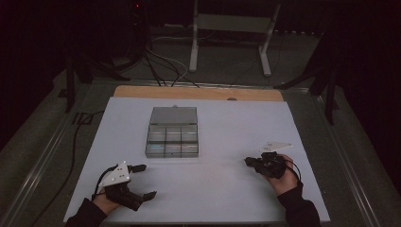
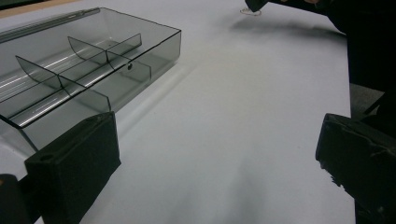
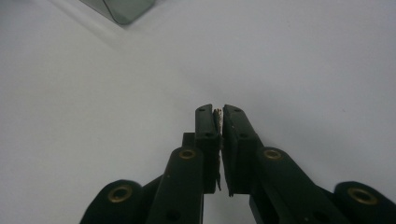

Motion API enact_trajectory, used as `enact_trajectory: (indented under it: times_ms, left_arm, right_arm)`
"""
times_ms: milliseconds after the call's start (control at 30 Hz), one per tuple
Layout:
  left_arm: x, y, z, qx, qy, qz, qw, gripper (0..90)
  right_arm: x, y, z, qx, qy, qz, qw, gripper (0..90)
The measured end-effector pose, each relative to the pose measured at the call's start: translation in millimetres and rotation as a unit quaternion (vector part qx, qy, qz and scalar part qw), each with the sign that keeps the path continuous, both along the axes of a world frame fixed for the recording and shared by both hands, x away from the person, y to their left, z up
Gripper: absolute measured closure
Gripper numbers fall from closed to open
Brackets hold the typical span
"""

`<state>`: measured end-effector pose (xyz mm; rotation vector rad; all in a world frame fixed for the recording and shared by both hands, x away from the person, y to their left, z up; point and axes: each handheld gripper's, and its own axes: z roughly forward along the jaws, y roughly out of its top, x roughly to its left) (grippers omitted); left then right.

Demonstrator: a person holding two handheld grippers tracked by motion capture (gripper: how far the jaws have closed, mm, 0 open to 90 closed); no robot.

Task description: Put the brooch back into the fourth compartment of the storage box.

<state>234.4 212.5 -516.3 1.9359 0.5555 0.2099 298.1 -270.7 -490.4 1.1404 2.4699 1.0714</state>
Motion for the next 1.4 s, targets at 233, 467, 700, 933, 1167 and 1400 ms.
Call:
enact_trajectory:
  times_ms: [233,467,700,933,1167,1400]
  left_arm:
    - [0.1,0.3,0.0,-0.001,0.001,0.001,1.0000,1.3]
    - [-0.2,0.5,0.0,0.001,-0.001,0.001,1.0000,1.3]
    - [-0.3,0.5,-0.1,0.002,-0.001,0.000,1.0000,1.3]
    - [0.0,0.6,-0.3,0.000,0.000,0.001,1.0000,1.3]
    - [-0.2,0.2,-0.7,0.000,0.002,0.000,1.0000,1.3]
    - [-1.2,-0.2,-0.4,0.002,0.000,-0.001,1.0000,1.3]
  right_arm:
    - [3.0,9.5,3.0,0.006,0.002,0.012,0.9999,85.3]
    - [6.4,22.3,8.1,0.010,-0.002,0.026,0.9996,85.3]
    - [11.1,35.8,12.5,0.014,-0.005,0.040,0.9991,85.3]
    - [15.8,50.7,17.3,0.017,-0.009,0.058,0.9982,85.2]
    - [21.3,70.3,23.1,0.017,-0.016,0.076,0.9968,85.2]
    - [29.9,89.7,25.5,0.016,-0.017,0.092,0.9955,85.2]
